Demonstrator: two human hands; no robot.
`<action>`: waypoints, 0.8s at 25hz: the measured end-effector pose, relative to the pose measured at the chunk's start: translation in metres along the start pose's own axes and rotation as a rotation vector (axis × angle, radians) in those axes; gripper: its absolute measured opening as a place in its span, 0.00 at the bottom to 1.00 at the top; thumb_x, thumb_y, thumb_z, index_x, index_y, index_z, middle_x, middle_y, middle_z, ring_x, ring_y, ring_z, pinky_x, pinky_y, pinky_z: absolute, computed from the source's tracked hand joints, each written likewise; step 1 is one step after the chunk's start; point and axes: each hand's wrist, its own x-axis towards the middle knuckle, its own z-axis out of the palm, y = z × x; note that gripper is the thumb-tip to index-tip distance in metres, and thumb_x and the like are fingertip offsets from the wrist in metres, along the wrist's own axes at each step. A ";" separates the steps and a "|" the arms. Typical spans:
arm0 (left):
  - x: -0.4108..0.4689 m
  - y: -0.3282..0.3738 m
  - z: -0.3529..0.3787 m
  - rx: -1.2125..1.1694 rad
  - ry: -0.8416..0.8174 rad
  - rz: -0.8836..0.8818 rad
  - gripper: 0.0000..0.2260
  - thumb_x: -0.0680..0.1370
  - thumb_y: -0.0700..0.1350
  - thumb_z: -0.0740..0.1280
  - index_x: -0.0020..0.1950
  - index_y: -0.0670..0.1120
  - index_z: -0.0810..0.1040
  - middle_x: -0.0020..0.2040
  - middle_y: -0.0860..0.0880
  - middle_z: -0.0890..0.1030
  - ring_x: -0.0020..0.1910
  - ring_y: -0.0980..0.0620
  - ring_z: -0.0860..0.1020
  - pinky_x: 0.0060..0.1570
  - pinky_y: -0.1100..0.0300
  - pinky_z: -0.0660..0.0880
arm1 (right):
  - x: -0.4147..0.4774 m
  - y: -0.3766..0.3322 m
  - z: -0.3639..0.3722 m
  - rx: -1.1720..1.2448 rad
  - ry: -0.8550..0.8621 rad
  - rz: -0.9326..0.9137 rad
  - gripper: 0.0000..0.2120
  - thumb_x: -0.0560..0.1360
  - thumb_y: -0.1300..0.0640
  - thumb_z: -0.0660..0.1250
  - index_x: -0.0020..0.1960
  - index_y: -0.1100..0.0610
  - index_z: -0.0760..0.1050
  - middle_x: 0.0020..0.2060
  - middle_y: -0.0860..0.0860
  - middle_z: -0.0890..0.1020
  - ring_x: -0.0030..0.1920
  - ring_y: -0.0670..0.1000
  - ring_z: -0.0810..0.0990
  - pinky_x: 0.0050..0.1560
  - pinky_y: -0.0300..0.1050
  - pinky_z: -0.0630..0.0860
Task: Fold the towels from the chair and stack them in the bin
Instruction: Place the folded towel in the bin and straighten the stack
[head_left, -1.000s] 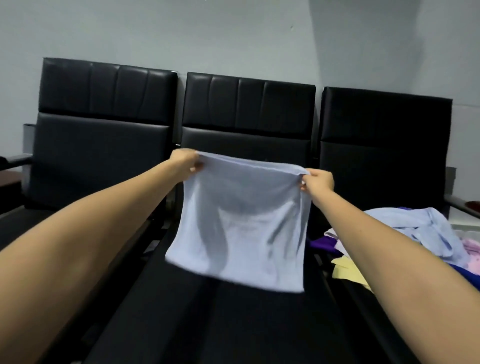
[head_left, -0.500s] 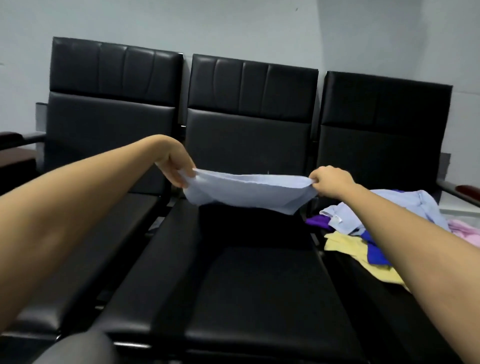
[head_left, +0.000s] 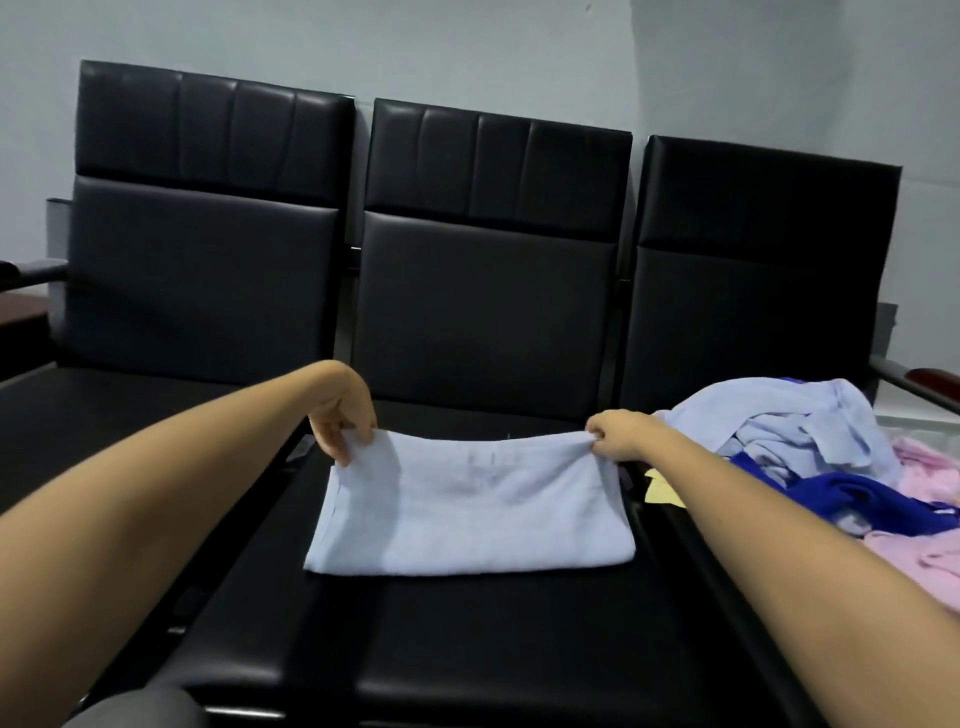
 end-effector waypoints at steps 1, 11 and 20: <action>0.009 0.000 0.004 0.017 0.028 -0.038 0.16 0.82 0.40 0.56 0.69 0.39 0.68 0.66 0.41 0.72 0.44 0.47 0.80 0.30 0.60 0.79 | 0.007 -0.004 0.008 0.023 0.061 0.014 0.20 0.74 0.58 0.58 0.65 0.50 0.68 0.57 0.54 0.77 0.52 0.56 0.78 0.47 0.46 0.74; 0.048 0.066 0.121 0.602 0.247 0.693 0.23 0.82 0.58 0.49 0.77 0.60 0.50 0.78 0.53 0.49 0.77 0.50 0.46 0.74 0.47 0.45 | 0.025 -0.040 0.074 0.144 0.088 -0.051 0.22 0.79 0.58 0.54 0.72 0.52 0.61 0.67 0.53 0.70 0.66 0.56 0.70 0.61 0.48 0.67; 0.033 0.109 0.177 -0.051 0.337 0.085 0.26 0.81 0.54 0.45 0.78 0.54 0.41 0.78 0.44 0.39 0.75 0.38 0.38 0.70 0.35 0.38 | 0.000 -0.052 0.116 0.326 0.307 0.163 0.15 0.77 0.59 0.59 0.63 0.57 0.70 0.62 0.56 0.71 0.62 0.58 0.71 0.58 0.49 0.68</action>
